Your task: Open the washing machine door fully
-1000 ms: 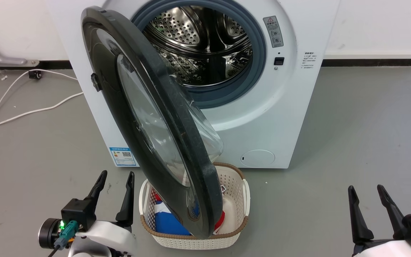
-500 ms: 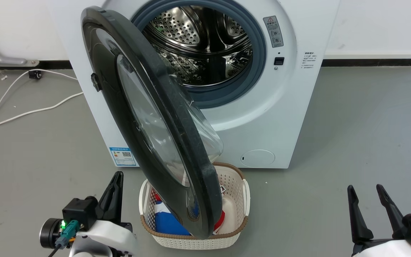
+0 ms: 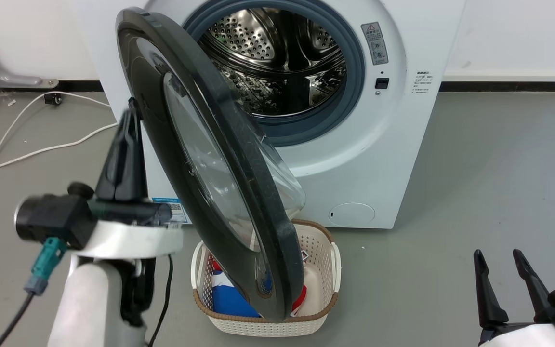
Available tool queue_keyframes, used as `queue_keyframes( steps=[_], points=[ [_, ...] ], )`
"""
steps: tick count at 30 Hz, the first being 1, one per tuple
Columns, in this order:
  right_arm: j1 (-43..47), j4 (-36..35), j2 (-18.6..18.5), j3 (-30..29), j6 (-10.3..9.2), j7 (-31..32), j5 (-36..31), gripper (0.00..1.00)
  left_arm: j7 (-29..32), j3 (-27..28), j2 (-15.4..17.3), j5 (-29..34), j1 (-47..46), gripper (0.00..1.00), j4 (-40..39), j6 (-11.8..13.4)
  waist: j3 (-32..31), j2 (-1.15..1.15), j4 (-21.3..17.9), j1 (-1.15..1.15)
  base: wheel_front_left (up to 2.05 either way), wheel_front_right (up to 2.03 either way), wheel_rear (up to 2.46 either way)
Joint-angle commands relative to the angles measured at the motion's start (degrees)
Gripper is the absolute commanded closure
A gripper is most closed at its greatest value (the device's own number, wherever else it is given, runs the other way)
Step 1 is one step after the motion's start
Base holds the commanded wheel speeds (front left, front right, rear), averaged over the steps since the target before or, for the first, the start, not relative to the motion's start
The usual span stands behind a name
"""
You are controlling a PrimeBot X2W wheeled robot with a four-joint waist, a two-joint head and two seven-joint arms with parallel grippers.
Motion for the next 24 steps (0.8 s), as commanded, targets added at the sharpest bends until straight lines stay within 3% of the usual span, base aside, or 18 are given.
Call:
queue_keyframes(
  steps=[1, 4, 11, 12, 18, 24],
  points=[
    [0.13, -0.04, 0.19, -0.25, -0.01, -0.09, 0.19, 0.0, 0.49, -0.63, -0.57, -0.35, -2.46, 1.0, -2.73, 0.36, 0.02, 0.0, 0.13, -0.01, 0.0, 0.0, 0.0],
    [0.58, 0.04, 0.19, -0.56, -0.01, -0.42, 0.22, 0.0, 4.66, -6.98, -2.32, -1.55, -9.34, 1.0, -12.63, -0.11, -0.12, 0.0, 0.26, -0.01, 0.0, 0.0, 0.0],
    [1.14, 0.19, 0.18, -1.25, -0.01, -0.47, 0.19, 0.0, 12.38, -18.5, -3.0, -6.15, -7.88, 1.0, -17.71, -1.55, -0.05, 0.0, 0.52, -0.01, 0.0, 0.0, 0.0],
    [1.24, 0.3, 0.18, -1.49, -0.01, -0.34, 0.16, 0.0, 16.32, -23.7, -3.09, -8.79, -5.31, 1.0, -18.73, -2.09, -0.02, 0.0, 0.88, -0.01, 0.0, 0.0, 0.0],
    [0.83, 0.52, 0.18, -1.8, -0.01, 0.12, 0.03, 0.0, 22.01, -32.47, -2.08, -12.64, 1.23, 1.0, -18.75, -2.71, 0.07, 0.0, 1.86, -0.01, 0.0, 0.0, 0.0],
    [0.63, 0.45, 0.17, -1.63, -0.01, 0.44, -0.1, 0.0, 23.5, -36.6, -0.5, -13.94, 7.96, 1.0, -16.01, -2.34, 0.31, 0.0, 2.49, -0.01, 0.0, 0.0, 0.0]
  ],
)
